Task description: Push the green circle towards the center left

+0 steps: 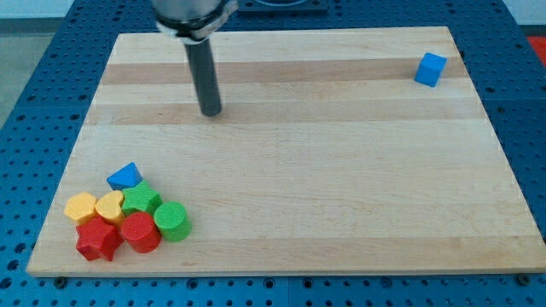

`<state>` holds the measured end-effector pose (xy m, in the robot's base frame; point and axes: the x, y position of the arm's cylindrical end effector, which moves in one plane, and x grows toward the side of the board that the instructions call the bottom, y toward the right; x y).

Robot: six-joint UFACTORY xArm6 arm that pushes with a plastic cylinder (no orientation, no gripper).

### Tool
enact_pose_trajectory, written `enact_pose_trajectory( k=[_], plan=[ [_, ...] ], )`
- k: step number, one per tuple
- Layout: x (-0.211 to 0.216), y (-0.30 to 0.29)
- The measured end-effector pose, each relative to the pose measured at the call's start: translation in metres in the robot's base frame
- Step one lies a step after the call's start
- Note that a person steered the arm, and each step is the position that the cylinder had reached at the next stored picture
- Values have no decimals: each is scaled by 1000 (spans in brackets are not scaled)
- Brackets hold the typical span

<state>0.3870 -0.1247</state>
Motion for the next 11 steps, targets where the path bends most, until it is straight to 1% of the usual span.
enact_pose_trajectory(
  k=[2,3,4,5,6,7,8,10,11],
  plan=[
    [53,-70],
    [62,-80],
    [62,-80],
    [69,-30],
    [130,30],
    [226,46],
    [230,47],
    [228,4],
    [228,-6]
  ],
)
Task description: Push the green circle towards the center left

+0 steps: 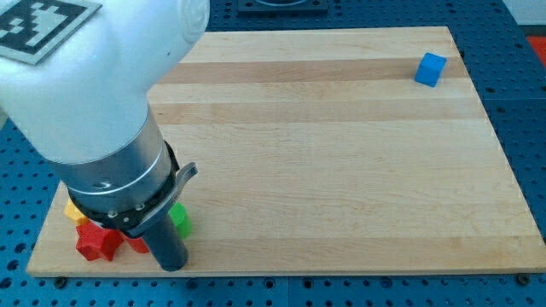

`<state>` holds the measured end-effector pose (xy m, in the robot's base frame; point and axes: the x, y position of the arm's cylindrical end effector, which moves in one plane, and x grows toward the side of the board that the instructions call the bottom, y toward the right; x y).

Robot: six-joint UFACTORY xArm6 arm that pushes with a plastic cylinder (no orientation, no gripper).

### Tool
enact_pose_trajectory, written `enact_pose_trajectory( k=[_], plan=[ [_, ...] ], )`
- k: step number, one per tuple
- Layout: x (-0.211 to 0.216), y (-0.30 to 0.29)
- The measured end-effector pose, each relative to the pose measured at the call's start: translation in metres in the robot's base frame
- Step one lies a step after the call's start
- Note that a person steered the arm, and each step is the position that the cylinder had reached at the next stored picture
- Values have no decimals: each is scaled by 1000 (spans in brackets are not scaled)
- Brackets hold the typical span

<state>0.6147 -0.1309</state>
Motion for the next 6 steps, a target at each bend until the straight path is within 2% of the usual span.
enact_pose_trajectory(
  k=[1,4,5,6],
  plan=[
    [-7,0],
    [-189,-12],
    [-240,-15],
    [-263,-15]
  ],
)
